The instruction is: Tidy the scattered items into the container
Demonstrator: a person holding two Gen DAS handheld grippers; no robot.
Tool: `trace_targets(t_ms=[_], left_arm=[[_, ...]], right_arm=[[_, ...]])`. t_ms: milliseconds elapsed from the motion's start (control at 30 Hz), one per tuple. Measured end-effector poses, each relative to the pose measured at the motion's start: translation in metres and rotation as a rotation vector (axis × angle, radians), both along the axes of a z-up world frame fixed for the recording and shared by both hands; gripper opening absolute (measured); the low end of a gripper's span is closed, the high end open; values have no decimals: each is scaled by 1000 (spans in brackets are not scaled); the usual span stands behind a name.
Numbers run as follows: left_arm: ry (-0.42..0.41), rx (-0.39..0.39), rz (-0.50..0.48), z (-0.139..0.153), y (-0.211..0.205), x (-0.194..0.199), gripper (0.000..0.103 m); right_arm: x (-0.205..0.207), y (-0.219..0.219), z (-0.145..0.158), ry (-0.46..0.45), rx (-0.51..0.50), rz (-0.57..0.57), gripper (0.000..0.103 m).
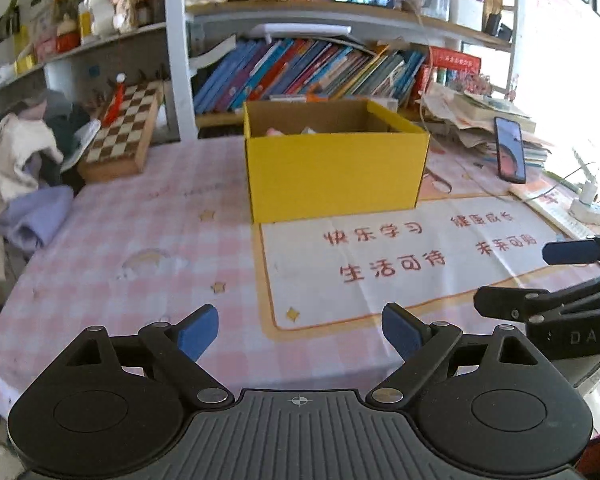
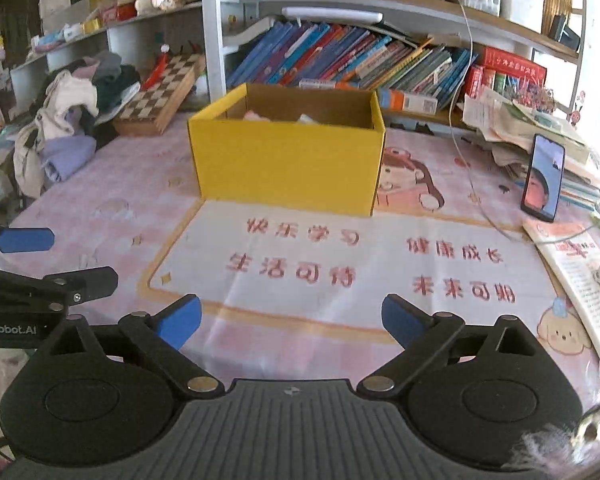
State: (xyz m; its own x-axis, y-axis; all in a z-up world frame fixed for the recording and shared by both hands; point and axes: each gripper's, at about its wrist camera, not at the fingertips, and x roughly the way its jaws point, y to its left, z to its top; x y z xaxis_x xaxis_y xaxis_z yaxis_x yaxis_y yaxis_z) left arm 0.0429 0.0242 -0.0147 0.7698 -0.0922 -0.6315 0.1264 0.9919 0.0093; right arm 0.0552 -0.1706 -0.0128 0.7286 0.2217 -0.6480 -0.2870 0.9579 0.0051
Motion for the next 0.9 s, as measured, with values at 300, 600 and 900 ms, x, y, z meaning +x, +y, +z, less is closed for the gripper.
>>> trace_targets(t_ms=[300, 600, 900], left_arm=[[0, 14, 27, 1, 2, -6, 101], [21, 56, -9, 1, -6, -6, 103], [33, 45, 3, 0, -4, -6, 103]], right_arm=[[-9, -4, -1, -1, 6, 2, 100], [-2, -3, -1, 21, 14, 5, 102], [-4, 0, -2, 25, 8, 11, 103]])
